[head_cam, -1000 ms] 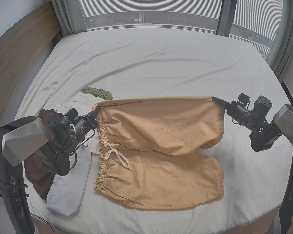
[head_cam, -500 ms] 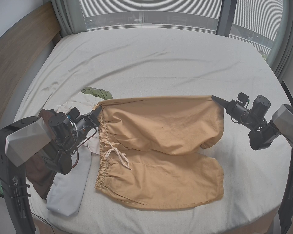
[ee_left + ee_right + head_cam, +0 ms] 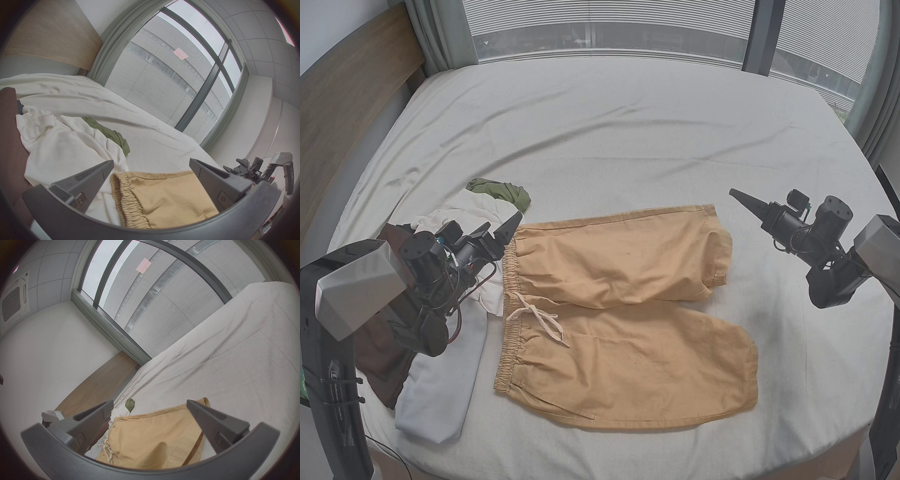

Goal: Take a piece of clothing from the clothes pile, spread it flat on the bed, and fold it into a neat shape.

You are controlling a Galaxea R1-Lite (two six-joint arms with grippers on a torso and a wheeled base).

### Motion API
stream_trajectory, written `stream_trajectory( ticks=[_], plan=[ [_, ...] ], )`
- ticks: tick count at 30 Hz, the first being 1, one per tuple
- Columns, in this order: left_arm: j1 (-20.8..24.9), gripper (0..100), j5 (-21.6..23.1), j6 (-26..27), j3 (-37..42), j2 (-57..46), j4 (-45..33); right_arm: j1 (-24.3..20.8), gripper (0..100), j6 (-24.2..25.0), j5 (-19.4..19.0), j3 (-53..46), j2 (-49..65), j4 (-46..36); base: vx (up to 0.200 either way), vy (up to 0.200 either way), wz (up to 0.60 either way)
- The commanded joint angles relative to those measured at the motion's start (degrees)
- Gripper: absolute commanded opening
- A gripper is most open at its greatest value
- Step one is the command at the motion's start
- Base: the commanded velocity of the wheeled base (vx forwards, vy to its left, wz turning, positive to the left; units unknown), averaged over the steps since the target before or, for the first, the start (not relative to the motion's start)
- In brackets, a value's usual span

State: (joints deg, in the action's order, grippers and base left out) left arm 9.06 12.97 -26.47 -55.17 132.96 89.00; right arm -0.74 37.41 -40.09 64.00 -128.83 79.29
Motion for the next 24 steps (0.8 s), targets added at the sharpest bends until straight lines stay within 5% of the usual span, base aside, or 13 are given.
stream_trajectory(
  ticks=[1,10,14,24],
  plan=[
    [-0.18,100,-0.05,0.1,0.77,-0.25,0.21,0.22,100,-0.06,-0.07,-5.2,3.32,0.34,0.0,0.0,0.0],
    [0.35,100,0.21,-0.17,13.16,-10.79,0.21,1.01,100,-1.11,0.19,-21.55,9.21,0.87,0.0,0.0,0.0],
    [0.79,100,5.66,0.54,20.9,-14.93,0.12,1.01,100,-3.93,0.19,-26.91,8.68,0.87,0.0,0.0,0.0],
    [1.14,100,9.62,1.33,27.84,-18.62,0.12,-1.72,100,-6.48,0.46,-28.05,3.67,1.22,0.0,0.0,0.0]
  ],
)
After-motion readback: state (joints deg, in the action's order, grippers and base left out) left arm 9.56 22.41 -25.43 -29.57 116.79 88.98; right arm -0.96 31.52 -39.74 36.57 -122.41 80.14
